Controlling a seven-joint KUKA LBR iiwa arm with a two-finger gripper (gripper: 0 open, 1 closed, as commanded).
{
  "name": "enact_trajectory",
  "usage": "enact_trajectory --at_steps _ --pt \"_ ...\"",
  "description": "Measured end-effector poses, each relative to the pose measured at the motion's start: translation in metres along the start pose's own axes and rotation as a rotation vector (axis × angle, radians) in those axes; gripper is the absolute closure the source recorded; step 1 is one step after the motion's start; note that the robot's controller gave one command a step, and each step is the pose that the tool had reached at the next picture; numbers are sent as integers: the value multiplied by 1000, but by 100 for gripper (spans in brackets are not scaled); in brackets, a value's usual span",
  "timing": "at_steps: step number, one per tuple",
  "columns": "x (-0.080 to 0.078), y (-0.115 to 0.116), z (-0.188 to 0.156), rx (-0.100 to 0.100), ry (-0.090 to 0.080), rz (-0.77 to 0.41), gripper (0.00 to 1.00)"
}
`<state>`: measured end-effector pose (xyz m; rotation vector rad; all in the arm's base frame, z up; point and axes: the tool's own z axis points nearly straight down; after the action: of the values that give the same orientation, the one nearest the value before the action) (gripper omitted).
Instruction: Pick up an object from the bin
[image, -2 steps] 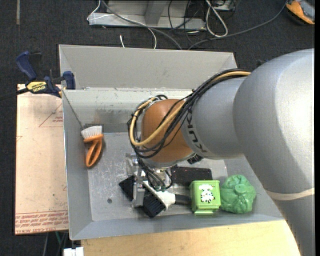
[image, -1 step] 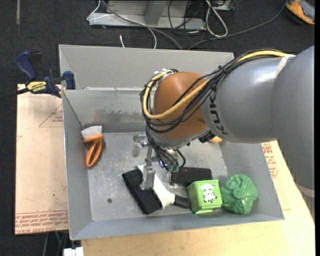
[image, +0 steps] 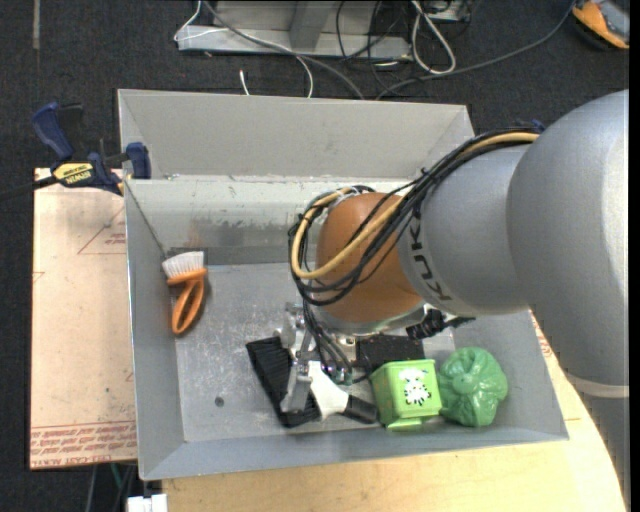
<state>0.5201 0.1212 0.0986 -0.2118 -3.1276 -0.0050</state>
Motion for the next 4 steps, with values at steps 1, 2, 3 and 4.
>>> enact_trajectory --at_steps 1,2,3,4 --pt "-11 -7 25 -19 -33 -132 0" --pt "-7 -19 24 -8 -15 107 100" --pt "-7 -19 24 -9 -16 108 100" --pt "-6 -20 12 -8 -13 108 100"
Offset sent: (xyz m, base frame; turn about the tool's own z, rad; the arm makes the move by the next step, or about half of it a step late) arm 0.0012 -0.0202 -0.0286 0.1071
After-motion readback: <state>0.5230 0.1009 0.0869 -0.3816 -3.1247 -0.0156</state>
